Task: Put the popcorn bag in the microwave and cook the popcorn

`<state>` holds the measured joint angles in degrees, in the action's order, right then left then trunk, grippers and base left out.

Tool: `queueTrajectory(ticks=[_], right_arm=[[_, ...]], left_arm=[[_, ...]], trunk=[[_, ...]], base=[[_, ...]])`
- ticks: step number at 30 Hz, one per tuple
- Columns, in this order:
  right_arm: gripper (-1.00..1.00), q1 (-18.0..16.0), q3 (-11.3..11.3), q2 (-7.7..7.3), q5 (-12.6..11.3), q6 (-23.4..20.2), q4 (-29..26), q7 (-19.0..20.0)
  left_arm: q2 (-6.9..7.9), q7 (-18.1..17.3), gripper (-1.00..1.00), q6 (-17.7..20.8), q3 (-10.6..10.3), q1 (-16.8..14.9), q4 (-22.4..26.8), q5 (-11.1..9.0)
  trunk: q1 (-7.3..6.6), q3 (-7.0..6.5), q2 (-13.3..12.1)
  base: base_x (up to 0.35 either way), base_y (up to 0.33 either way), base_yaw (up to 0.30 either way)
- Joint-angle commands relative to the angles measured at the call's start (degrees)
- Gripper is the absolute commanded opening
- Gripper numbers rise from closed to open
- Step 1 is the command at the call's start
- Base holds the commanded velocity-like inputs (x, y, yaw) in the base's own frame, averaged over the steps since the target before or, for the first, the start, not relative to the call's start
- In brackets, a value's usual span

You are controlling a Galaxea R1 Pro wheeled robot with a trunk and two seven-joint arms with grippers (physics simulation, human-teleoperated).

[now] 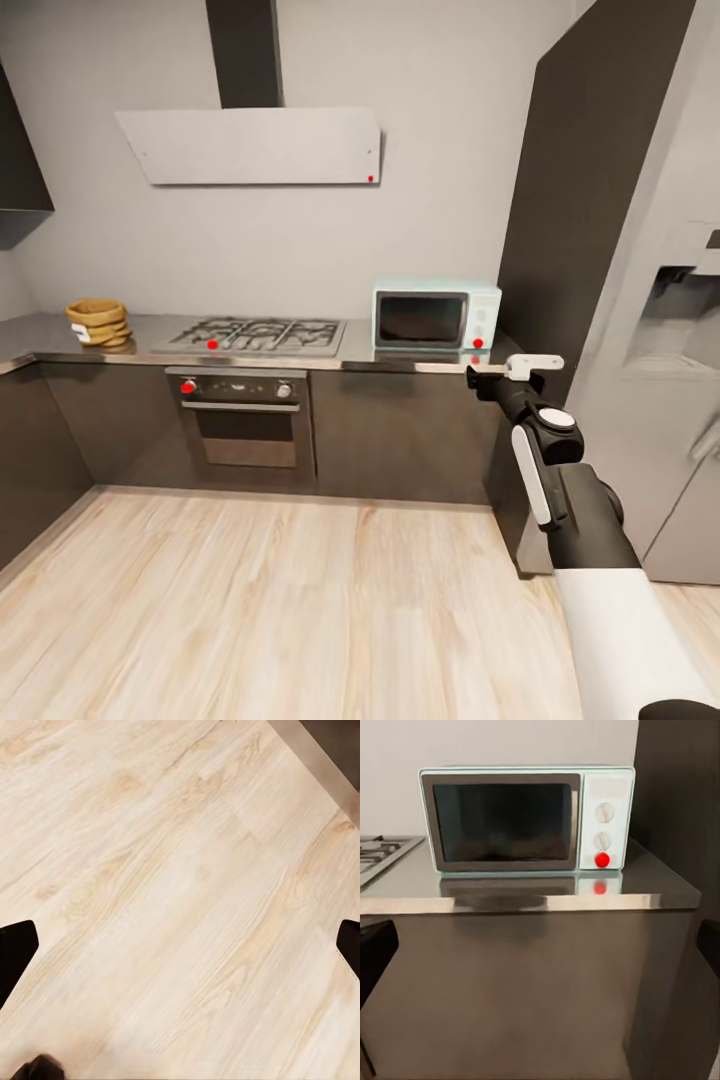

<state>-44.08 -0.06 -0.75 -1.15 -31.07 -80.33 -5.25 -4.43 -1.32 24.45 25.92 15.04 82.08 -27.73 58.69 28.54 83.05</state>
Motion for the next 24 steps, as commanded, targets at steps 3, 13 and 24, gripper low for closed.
queueTrajectory(ticks=[3,13,24], right_arm=[[1.00,-0.07,0.07,-0.01,-0.16,-0.30,0.08,-0.36],[1.00,-1.88,-0.12,0.05,-0.12,-0.24,6.76,-0.74],[1.00,-3.52,-0.21,0.05,-0.19,-0.33,9.44,-1.01]], left_arm=[[-0.06,-0.05,1.00,-0.57,0.37,0.03,0.03,-0.42],[-0.06,0.04,1.00,-0.98,0.46,0.04,-0.55,-0.54],[-0.06,-0.47,1.00,-0.98,0.54,0.04,-0.64,-0.61]], trunk=[[0.04,0.05,0.03],[0.04,0.05,0.03],[0.04,0.05,0.03]], base=[[0.333,-0.159,0.000],[0.328,-0.177,0.000],[0.323,-0.184,0.000]])
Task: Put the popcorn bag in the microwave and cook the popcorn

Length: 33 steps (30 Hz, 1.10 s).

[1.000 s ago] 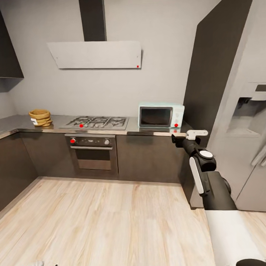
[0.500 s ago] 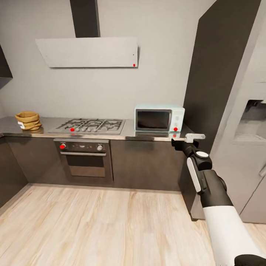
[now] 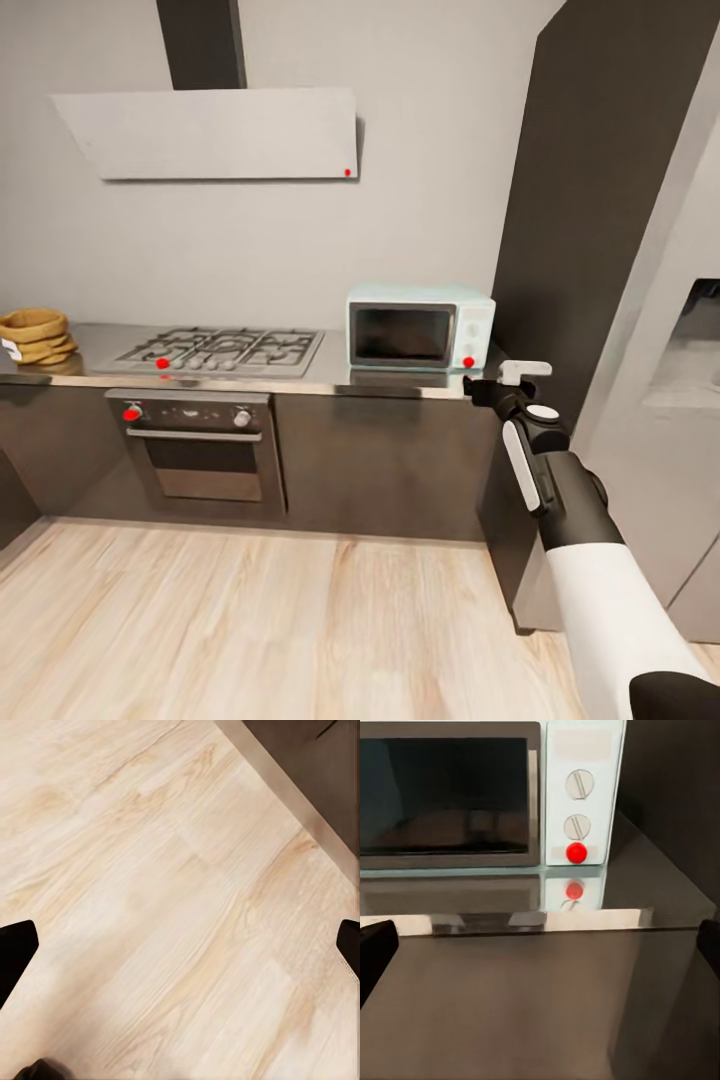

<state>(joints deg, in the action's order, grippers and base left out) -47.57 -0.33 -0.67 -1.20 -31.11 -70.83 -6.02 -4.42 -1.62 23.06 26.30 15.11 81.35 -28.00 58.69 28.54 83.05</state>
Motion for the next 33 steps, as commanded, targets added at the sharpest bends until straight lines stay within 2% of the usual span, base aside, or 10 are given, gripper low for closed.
queueTrajectory(ticks=[1,9,17,21,33], right_arm=[[1.00,-0.08,0.06,-0.03,-0.16,-0.30,0.07,-0.22],[1.00,-0.20,0.06,-0.03,-0.28,-0.27,0.79,0.00],[1.00,-1.84,-0.01,0.05,-0.35,-0.04,4.33,-0.04],[1.00,-1.99,-0.02,0.06,-0.47,0.00,4.64,-0.14],[1.00,-1.69,0.05,-0.01,-0.40,0.54,4.09,0.17]], left_arm=[[-0.03,-0.19,1.00,0.40,0.19,-0.02,0.03,-0.36],[0.19,-0.25,1.00,0.37,0.24,-0.07,-0.38,-0.42],[0.20,-0.23,1.00,0.32,0.17,-0.08,-0.40,-0.30],[0.20,-0.16,1.00,0.31,0.09,-0.08,-0.40,-0.19],[0.20,0.16,1.00,0.31,0.07,-0.09,-0.93,-0.15]], trunk=[[0.04,0.05,0.03],[0.04,0.05,0.03],[0.04,0.05,0.03],[0.04,0.05,0.03],[0.04,0.05,0.03]], base=[[0.322,-0.147,0.000],[0.325,-0.107,0.000],[0.320,0.126,0.000],[0.315,0.154,0.000],[0.338,-0.070,0.000]])
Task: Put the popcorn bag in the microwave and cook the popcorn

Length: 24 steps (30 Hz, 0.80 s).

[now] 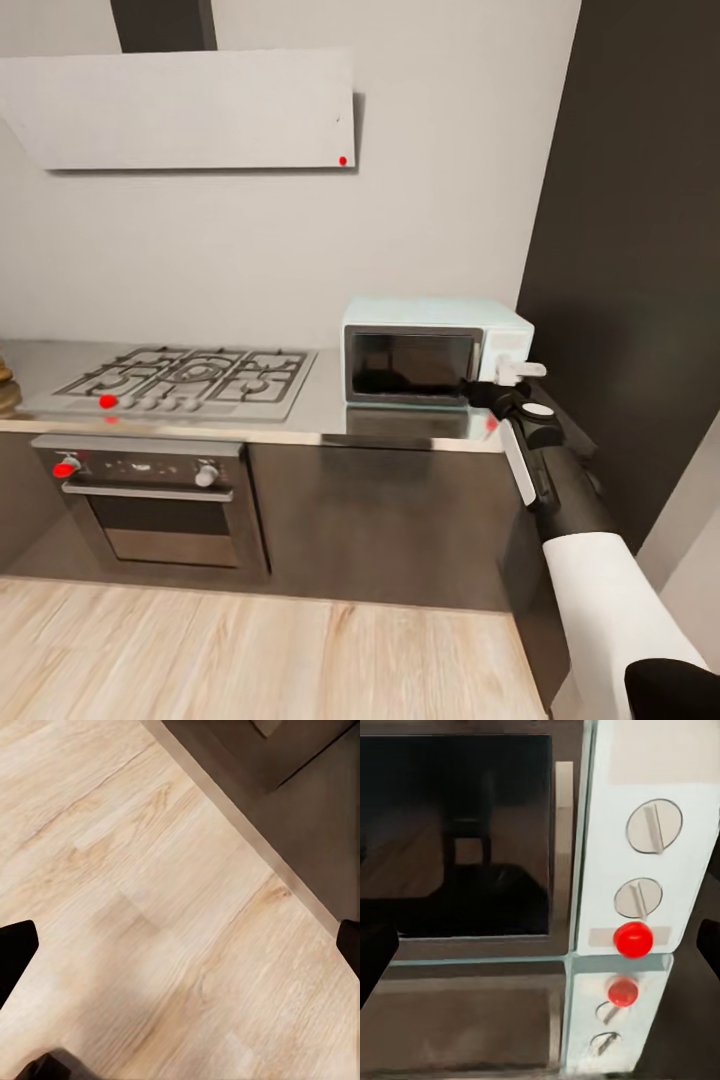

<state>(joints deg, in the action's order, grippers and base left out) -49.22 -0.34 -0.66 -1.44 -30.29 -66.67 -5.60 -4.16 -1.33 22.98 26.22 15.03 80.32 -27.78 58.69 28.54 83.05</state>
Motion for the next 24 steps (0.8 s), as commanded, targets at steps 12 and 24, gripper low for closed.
queueTrajectory(ticks=[12,24], right_arm=[[1.00,-0.08,-0.10,0.03,-0.19,-0.26,-0.09,-0.70],[1.00,0.10,-0.19,-0.01,-0.23,0.05,-0.46,-0.31]], left_arm=[[-0.13,0.18,1.00,0.49,0.20,-0.12,-0.51,-0.42],[-0.14,0.27,1.00,0.48,0.17,-0.42,-0.53,-0.43]], trunk=[[0.04,0.05,0.03],[2.67,2.21,4.84]], base=[[0.208,-0.063,0.000],[0.001,0.000,0.000]])
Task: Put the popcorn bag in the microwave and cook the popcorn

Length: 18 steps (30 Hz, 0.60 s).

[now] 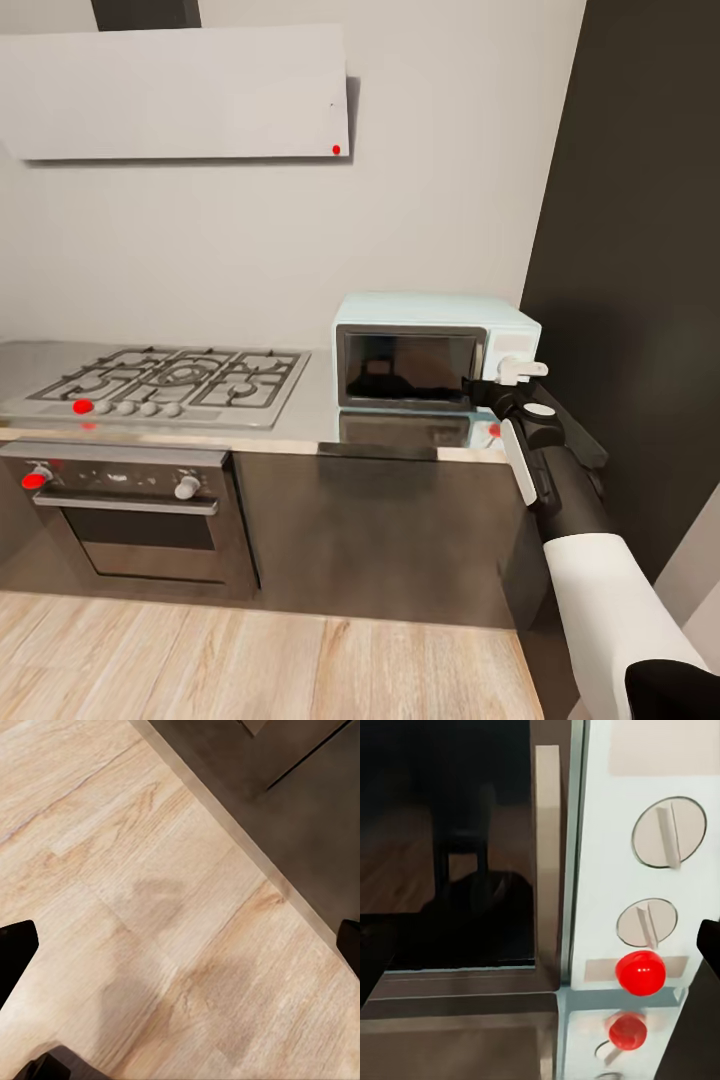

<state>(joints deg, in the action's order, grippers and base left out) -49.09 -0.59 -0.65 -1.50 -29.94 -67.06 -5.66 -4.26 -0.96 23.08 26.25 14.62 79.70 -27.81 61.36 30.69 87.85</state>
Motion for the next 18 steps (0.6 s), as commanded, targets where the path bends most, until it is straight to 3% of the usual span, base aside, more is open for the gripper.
queueTrajectory(ticks=[1,13,18], right_arm=[[1.00,-0.04,0.06,-0.03,-0.17,-0.29,-0.07,-0.24],[1.00,-0.03,0.06,-0.05,-0.12,-0.29,-0.09,-0.23],[1.00,0.02,0.06,-0.05,-0.11,-0.29,-0.09,-0.23]], left_arm=[[-0.05,-0.10,1.00,0.38,0.13,-0.02,0.06,-0.40],[-0.02,-0.10,1.00,0.38,0.19,-0.02,-0.20,-0.40],[-0.04,-0.10,1.00,0.38,0.03,-0.07,-0.35,-0.44]], trunk=[[0.23,0.23,0.45],[2.86,2.39,5.26],[2.86,2.39,5.26]], base=[[0.000,0.000,0.000],[0.000,0.000,0.000],[0.001,0.000,0.000]])
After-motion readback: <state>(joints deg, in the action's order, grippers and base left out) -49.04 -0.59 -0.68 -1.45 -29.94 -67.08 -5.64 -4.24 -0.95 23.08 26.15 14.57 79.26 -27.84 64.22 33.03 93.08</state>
